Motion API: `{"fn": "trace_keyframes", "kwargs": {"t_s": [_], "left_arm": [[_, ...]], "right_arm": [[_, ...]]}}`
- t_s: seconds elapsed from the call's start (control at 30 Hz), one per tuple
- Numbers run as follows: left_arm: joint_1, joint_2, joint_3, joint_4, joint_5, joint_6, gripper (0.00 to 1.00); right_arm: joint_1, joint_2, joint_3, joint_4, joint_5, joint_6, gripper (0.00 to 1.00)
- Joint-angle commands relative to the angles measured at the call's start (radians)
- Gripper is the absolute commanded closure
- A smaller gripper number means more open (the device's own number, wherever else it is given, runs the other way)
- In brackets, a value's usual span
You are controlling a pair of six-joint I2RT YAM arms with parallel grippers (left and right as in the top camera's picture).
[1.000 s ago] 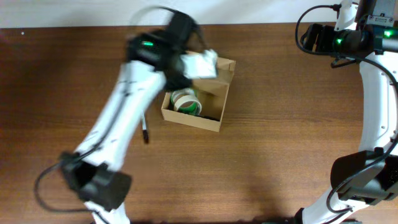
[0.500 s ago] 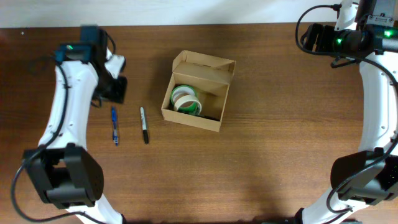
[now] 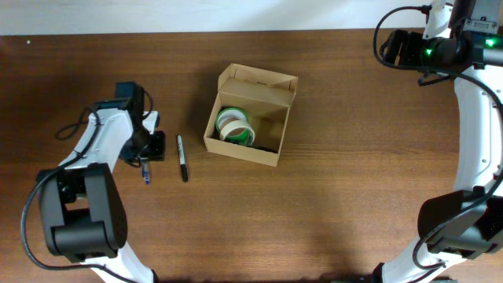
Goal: Pack container
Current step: 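Move the left gripper back to the blue pen and grasp it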
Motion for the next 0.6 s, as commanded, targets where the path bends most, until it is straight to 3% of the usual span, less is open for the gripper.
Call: {"fn": "trace_keyframes", "kwargs": {"t_s": [0.0, 0.5, 0.57], "left_arm": [[0.025, -0.002, -0.009, 0.024, -0.003, -0.017, 0.51], [0.084, 0.0, -0.072, 0.165, -0.002, -0.017, 0.51], [0.095, 0.002, -0.072, 0.166, -0.002, -0.017, 0.55]], "right_arm": [[-0.002, -0.021, 0.019, 0.0, -0.005, -0.002, 0.01], [-0.002, -0.021, 0.019, 0.0, -0.005, -0.002, 0.01], [-0.002, -0.021, 0.019, 0.0, -0.005, -0.002, 0.01]]}}
